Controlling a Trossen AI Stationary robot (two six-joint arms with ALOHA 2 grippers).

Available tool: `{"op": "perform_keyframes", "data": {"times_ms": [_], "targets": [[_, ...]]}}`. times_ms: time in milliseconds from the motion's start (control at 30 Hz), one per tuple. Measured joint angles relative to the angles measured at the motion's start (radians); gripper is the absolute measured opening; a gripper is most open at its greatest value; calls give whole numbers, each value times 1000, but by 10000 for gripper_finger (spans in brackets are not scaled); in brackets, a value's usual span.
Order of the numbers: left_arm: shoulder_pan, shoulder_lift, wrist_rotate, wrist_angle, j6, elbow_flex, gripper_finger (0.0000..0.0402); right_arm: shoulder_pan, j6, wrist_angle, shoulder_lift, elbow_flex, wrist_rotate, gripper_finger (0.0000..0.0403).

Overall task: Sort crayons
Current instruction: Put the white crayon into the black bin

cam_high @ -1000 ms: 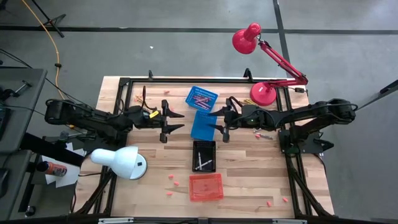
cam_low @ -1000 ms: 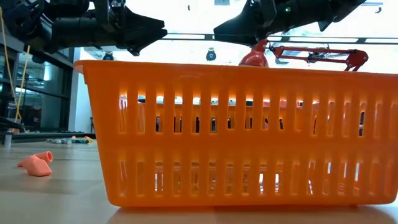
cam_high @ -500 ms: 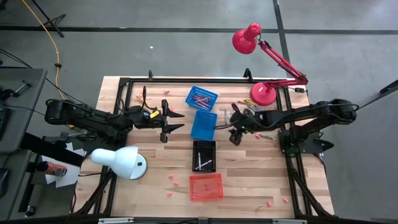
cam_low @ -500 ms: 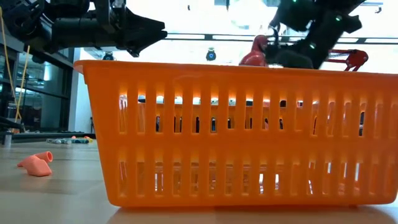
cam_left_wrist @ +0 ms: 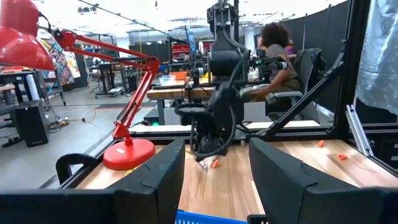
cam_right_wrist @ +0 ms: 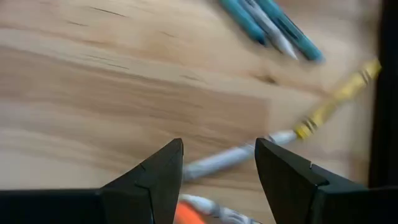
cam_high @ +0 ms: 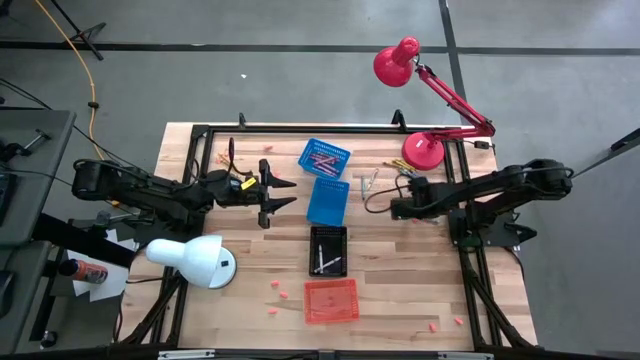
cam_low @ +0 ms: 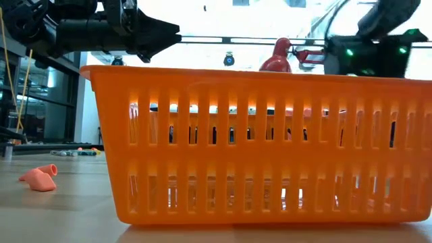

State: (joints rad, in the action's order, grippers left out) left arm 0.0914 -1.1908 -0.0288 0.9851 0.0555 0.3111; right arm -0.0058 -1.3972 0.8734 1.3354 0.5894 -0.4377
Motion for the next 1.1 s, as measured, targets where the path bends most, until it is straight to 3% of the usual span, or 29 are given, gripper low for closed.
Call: {"op": "perform_keyframes", "data": {"times_ms": [233, 400, 600, 867, 967, 1100], "targets": [[0, 0, 1, -1, 0, 0, 170, 2, -172, -84, 0, -88, 1, 197], [0, 0, 14, 0, 0, 0, 170, 2, -176, -205, 0, -116, -32, 197], [0, 0, 15, 0, -4, 0, 170, 4, -222, -231, -2, -140, -51, 197], [0, 0, 15, 0, -26, 0, 170, 3, -150, -248, -1, -144, -62, 194], [0, 0, 15, 0, -26, 0, 170, 3, -150, -251, -1, -144, -65, 169], [0, 0, 15, 0, -36, 0, 170, 3, -147, -250, 0, -145, -78, 89]]}}
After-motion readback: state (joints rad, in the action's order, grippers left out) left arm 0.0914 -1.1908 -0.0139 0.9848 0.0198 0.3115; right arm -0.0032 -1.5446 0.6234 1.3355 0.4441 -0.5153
